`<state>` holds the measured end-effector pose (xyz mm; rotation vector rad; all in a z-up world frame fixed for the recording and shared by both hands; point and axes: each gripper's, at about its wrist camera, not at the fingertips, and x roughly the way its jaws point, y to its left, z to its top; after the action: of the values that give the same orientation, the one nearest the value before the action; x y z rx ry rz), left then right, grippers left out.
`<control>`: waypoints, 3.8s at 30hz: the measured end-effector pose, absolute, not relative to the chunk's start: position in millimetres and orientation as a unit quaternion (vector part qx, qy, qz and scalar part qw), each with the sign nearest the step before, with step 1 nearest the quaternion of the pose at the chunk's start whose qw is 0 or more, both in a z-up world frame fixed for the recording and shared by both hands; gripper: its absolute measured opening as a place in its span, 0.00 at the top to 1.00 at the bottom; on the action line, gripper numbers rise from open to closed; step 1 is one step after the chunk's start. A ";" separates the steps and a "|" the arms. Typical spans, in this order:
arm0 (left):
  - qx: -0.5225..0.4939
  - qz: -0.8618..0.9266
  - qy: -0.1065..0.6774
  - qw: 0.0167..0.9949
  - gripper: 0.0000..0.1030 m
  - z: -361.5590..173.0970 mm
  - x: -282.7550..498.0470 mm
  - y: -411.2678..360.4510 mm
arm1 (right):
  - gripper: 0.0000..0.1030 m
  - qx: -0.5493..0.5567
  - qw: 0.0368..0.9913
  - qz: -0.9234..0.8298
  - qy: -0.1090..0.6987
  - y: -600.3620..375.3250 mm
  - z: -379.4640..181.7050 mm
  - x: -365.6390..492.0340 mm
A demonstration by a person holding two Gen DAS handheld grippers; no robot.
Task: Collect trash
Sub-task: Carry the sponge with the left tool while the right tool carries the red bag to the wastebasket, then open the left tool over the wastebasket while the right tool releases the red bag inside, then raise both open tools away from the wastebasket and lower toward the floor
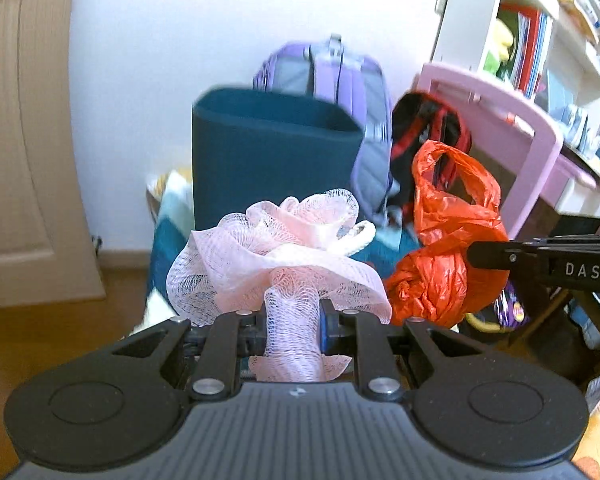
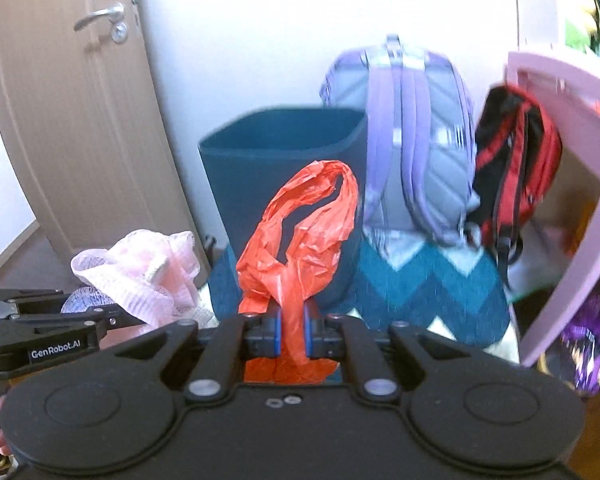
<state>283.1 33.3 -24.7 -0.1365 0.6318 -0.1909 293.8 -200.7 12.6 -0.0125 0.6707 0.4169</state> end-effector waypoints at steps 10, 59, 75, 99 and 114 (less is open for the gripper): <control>-0.067 -0.077 0.258 0.961 0.82 36.2 318.5 43.1 | 0.91 -0.022 0.943 0.198 0.264 -186.2 70.7 329.5; -0.006 -0.044 0.366 0.930 0.82 -18.6 579.0 30.3 | 0.81 -0.131 0.900 0.204 0.362 -112.0 -18.5 549.9; -0.022 -0.041 0.365 0.930 0.34 -2.2 559.5 23.7 | 0.58 -0.132 0.909 0.197 0.342 -126.1 5.6 520.9; -0.020 -0.044 0.323 0.945 0.28 50.6 394.8 33.9 | 0.40 -0.109 0.916 0.233 0.307 -157.0 57.5 374.8; -0.017 -0.048 0.354 0.934 0.21 -0.9 315.4 38.1 | 0.23 -0.086 0.900 0.251 0.347 -171.5 1.2 309.7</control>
<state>315.4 38.1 -0.9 -0.0345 0.7233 -0.0978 309.7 -171.5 1.2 -0.1772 0.7176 0.5186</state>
